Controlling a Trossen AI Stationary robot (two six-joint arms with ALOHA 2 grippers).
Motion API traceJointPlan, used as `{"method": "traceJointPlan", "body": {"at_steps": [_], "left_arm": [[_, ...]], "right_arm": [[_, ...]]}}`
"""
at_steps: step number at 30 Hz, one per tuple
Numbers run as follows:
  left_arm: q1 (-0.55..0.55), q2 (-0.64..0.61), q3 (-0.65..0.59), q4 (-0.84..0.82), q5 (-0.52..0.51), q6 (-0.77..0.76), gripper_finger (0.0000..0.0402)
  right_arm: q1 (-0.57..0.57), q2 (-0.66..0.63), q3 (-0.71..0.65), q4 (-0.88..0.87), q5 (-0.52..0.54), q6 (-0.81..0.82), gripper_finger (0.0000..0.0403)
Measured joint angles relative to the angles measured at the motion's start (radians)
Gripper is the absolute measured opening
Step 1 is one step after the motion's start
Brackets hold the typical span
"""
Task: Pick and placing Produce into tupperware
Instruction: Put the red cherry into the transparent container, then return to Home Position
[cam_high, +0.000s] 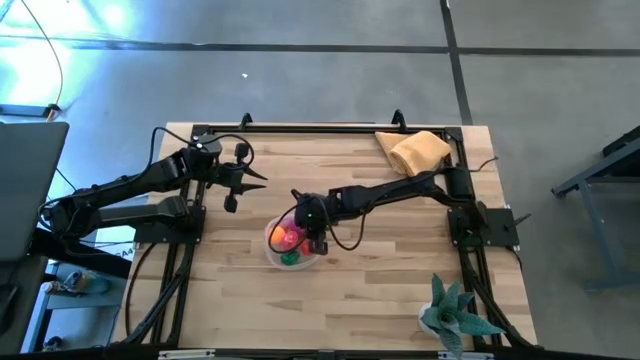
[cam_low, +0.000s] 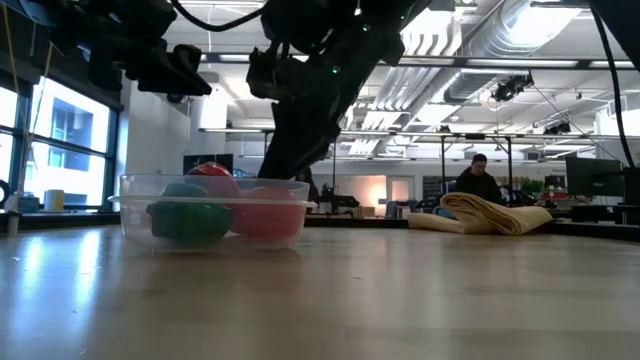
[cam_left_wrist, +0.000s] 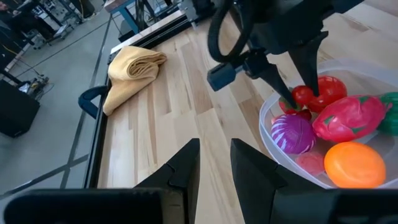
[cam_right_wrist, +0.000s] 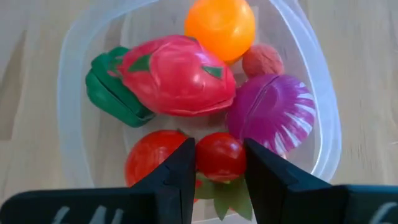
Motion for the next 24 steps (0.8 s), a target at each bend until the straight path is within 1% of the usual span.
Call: {"method": "traceJointPlan", "body": {"at_steps": [8,17,24], "left_arm": [[0.0,0.0,0.0,0.0,0.0,0.0,0.0079],[0.0,0.0,0.0,0.0,0.0,0.0,0.0079],[0.0,0.0,0.0,0.0,0.0,0.0,0.0079]], "right_arm": [[-0.009,0.0,0.0,0.009,0.001,-0.021,0.0097],[-0.008,0.0,0.0,0.008,0.025,-0.025,0.013],[-0.008,0.0,0.0,0.009,0.025,-0.026,0.0135]]}}
